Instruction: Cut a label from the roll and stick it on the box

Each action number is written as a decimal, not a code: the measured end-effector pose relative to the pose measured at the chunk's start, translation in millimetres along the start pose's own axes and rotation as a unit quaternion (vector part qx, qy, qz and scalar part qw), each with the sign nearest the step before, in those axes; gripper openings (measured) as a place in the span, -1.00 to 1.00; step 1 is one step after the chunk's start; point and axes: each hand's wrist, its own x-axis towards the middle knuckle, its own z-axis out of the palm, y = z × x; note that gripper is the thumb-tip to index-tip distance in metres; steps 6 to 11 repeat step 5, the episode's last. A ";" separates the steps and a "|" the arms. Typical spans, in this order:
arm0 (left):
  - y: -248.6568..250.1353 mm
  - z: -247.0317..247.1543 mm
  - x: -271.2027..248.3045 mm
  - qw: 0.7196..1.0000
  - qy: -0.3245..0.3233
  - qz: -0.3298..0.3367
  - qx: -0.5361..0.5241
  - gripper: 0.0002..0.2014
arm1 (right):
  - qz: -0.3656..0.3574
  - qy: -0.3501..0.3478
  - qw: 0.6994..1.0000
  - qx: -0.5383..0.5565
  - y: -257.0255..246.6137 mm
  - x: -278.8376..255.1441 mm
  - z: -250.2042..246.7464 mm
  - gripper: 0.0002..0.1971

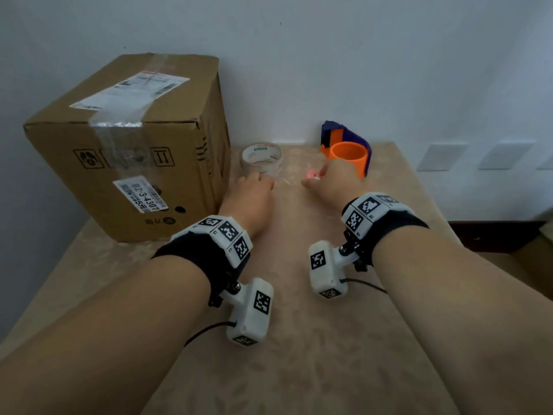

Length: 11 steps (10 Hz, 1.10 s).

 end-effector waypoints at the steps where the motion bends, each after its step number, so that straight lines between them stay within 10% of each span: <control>1: -6.3 3.7 5.2 1.000 -0.005 -0.005 -0.007 -0.69 | 0.002 0.001 1.000 -0.029 -2.5 11.3 4.5 -0.64; 11: -5.0 -2.6 3.8 1.000 -0.005 -0.018 -0.023 -0.69 | -0.036 0.004 0.997 -0.069 -6.2 6.2 -2.6 -0.55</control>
